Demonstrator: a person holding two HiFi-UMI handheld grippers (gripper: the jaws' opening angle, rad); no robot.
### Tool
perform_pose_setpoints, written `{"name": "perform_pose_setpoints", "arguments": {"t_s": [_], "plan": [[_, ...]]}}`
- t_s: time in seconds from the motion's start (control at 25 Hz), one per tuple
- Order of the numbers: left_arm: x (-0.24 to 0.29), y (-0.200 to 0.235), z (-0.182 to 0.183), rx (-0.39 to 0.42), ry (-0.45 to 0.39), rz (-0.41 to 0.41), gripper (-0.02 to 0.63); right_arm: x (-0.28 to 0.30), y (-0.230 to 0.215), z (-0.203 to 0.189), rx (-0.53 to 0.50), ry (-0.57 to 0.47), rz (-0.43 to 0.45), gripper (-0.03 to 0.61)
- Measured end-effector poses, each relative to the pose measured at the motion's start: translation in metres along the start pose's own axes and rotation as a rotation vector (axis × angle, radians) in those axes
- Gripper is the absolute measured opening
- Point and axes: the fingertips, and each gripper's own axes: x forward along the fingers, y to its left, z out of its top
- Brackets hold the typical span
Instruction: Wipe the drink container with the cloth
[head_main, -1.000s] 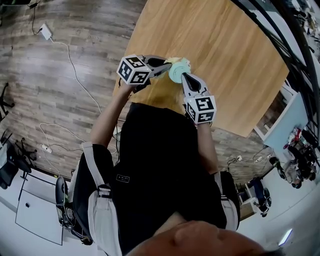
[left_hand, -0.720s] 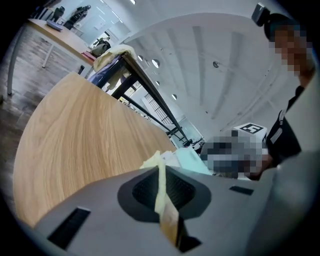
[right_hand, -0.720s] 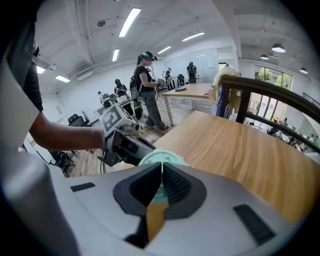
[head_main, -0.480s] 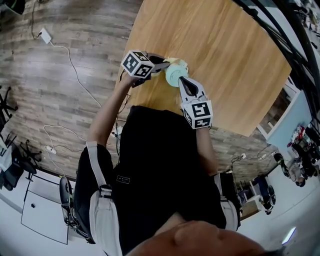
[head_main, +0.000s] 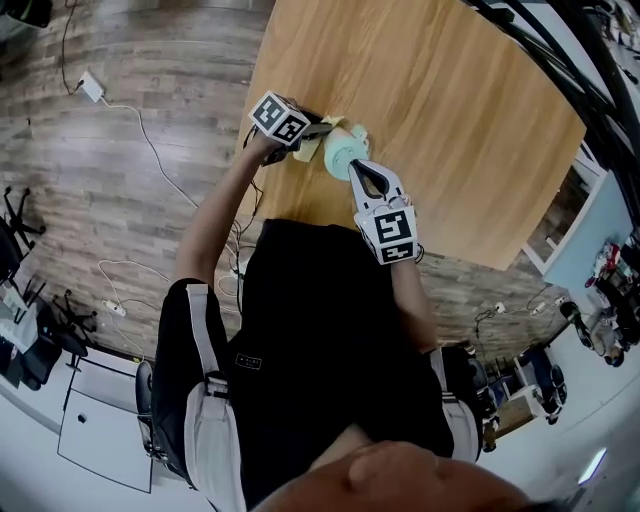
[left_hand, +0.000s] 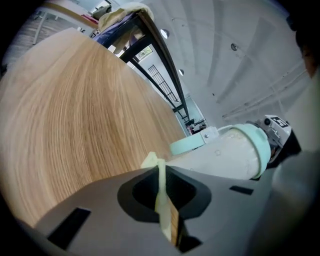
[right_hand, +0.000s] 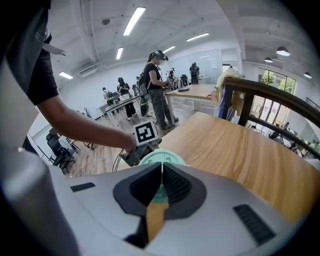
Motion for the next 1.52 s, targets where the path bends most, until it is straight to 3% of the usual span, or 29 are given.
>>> {"name": "perform_pose_setpoints", "arguments": {"t_s": [0.76,1.12,1.28,1.52], "plan": [[-0.041,-0.084,0.044,0.207,0.098,-0.221,0.034,0.001,0.005,0.002,-0.003,-0.02,0.009,0.034],[-0.014,-0.079,0.052,0.22,0.285,-0.292,0.034,0.002,0.008,0.007,-0.005,-0.024,0.021,0.034],[0.006,-0.069,0.048,0.209,0.353,-0.291,0.034,0.002,0.009,0.008,-0.015,-0.025,0.023,0.034],[0.029,-0.041,0.032,0.177,0.428,-0.218,0.034,0.001,0.01,0.006,-0.015,-0.02,0.023,0.034]]}}
